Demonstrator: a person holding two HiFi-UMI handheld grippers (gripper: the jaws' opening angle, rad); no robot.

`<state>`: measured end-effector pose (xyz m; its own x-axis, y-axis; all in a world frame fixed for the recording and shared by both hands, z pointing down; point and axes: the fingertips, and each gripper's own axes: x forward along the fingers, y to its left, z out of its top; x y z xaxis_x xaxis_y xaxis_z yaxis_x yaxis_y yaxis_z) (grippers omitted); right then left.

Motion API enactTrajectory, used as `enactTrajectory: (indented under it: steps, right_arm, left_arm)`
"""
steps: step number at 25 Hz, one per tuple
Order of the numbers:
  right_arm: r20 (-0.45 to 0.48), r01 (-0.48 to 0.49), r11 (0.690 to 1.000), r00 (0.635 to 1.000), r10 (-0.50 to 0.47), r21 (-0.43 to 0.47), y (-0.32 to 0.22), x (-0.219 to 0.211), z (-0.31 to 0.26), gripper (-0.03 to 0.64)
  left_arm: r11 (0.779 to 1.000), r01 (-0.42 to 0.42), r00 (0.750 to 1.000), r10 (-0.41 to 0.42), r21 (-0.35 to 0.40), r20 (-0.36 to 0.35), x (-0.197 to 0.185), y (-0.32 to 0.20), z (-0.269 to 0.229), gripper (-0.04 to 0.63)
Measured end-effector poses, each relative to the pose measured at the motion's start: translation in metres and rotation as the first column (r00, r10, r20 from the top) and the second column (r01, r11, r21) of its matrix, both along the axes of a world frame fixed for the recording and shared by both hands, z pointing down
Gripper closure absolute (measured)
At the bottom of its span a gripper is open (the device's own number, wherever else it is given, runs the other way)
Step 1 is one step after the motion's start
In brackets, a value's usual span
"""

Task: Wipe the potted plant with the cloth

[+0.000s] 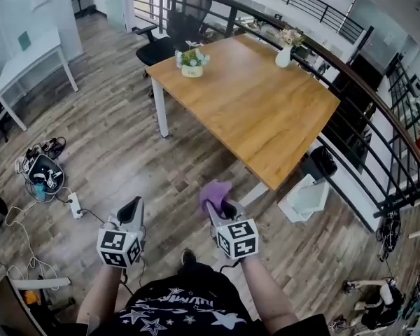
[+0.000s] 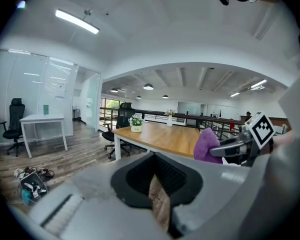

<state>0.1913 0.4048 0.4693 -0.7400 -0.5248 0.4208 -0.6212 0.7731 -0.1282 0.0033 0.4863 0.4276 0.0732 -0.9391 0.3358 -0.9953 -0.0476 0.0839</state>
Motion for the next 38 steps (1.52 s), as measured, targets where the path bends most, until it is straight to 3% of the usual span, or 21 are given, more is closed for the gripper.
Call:
enactTrajectory:
  steps: [12, 24, 30, 38]
  right_arm:
    - [0.009, -0.011, 0.999, 1.0, 0.011, -0.037, -0.099, 0.004, 0.014, 0.531]
    - [-0.038, -0.044, 0.997, 0.998, 0.042, -0.057, -0.169, -0.007, 0.026, 0.529]
    - [-0.048, -0.122, 0.991, 0.992, 0.119, -0.06, -0.231, -0.017, 0.035, 0.529]
    - [-0.097, -0.193, 0.977, 0.978, 0.184, -0.093, -0.332, -0.064, 0.044, 0.529]
  left_arm:
    - [1.0, 0.029, 0.999, -0.029, -0.007, -0.031, -0.006, -0.083, 0.007, 0.595]
    - [0.999, -0.039, 0.999, 0.039, -0.008, -0.03, -0.029, -0.173, 0.012, 0.595]
    - [0.997, -0.082, 0.995, 0.083, 0.012, -0.054, -0.06, -0.246, 0.02, 0.595]
    - [0.981, -0.19, 0.978, 0.192, 0.032, -0.083, -0.114, -0.377, 0.02, 0.594]
